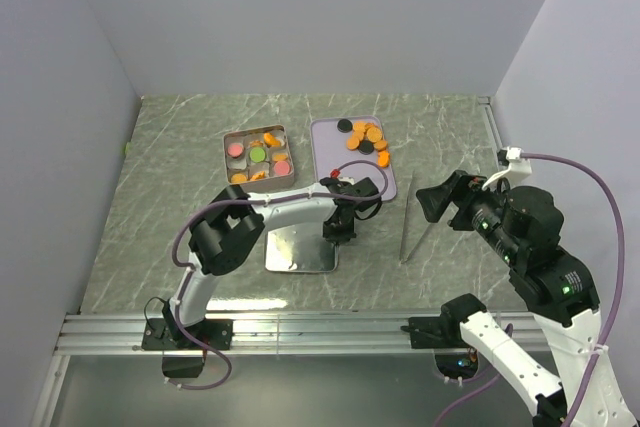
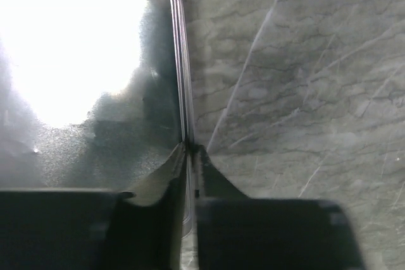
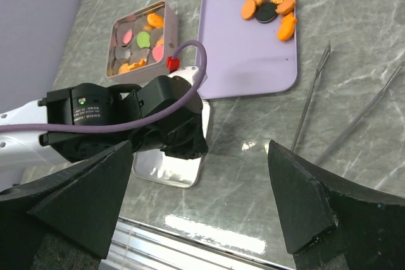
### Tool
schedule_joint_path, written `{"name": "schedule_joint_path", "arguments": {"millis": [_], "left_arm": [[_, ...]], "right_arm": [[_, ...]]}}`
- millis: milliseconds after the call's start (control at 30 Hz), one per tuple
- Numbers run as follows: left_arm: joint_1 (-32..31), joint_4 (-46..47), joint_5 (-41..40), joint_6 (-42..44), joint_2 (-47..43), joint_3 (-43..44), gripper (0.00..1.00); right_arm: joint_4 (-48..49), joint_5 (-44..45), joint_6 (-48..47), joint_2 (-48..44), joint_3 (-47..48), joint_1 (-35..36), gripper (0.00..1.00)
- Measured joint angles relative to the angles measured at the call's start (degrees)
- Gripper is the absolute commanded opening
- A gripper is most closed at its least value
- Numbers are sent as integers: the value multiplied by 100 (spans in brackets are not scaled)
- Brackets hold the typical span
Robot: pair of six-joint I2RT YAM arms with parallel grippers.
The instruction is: Pack the cookies
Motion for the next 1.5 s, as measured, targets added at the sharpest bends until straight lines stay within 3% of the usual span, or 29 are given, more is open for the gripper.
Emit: {"name": "schedule_joint_path", "arguments": {"millis": [67, 433, 700, 833, 1033, 1200, 1267, 1400, 1500], "left_arm": [[-15, -20, -15, 7, 9, 24, 1], [-46, -461, -81, -26, -328, 59, 0], [177, -1222, 63, -105, -2002, 1344, 0], [942, -866, 584, 105, -3379, 1504, 0], [2966, 155, 1749, 422, -5062, 802, 0], [3960, 1316, 3309, 437, -5534, 455, 0], [4221, 2199, 3954, 155, -5639, 98, 0], [4695, 4483, 5053, -1095, -5724, -951, 0], [4868, 5877, 5488, -2013, -5464, -1233, 0]], "right_arm": [[0, 0, -22, 0, -4, 0, 93], [-68, -22, 7, 186, 223, 0, 94], [186, -439, 289, 1193, 1768, 0, 95], [581, -986, 468, 1805, 2291, -44, 96], [1460, -2496, 1143, 2793, 2424, -437, 96], [4120, -4360, 2992, 3810, 1611, -575, 96], [5372, -4872, 3847, 4249, 1259, -575, 96], [6863, -5543, 4861, 5071, 1193, -516, 96], [7890, -5799, 5515, 5451, 1211, -457, 96]]}}
